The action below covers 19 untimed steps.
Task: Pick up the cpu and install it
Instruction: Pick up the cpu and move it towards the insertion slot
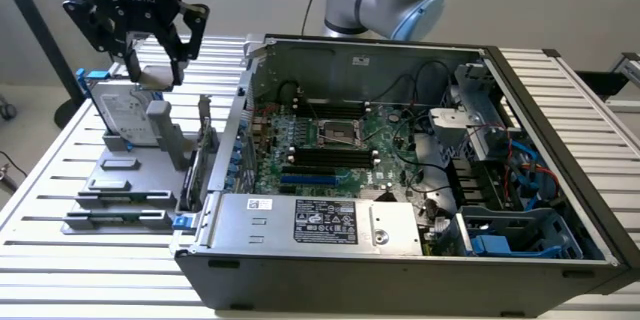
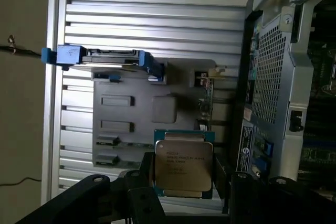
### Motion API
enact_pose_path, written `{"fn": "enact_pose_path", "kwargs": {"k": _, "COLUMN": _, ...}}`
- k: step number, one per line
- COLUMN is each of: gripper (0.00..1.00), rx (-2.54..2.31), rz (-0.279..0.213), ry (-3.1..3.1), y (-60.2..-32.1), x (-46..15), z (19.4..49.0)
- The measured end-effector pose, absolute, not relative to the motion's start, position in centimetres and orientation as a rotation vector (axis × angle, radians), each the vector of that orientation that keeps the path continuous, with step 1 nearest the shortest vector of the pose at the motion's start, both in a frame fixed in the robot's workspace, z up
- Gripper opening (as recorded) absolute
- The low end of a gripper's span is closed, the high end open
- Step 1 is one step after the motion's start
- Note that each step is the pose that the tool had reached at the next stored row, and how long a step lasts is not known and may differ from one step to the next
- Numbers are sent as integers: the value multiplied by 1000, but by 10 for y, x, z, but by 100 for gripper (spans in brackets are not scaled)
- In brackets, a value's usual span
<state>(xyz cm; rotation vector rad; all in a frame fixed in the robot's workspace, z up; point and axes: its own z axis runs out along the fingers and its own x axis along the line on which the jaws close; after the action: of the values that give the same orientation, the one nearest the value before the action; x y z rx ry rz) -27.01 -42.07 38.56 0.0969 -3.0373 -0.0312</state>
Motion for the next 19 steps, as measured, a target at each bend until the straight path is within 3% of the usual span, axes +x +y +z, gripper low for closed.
{"fn": "enact_pose_path", "kwargs": {"k": 19, "gripper": 55, "rx": 97, "rz": -33, "ry": -3035, "y": -421, "x": -183, "z": 387}}
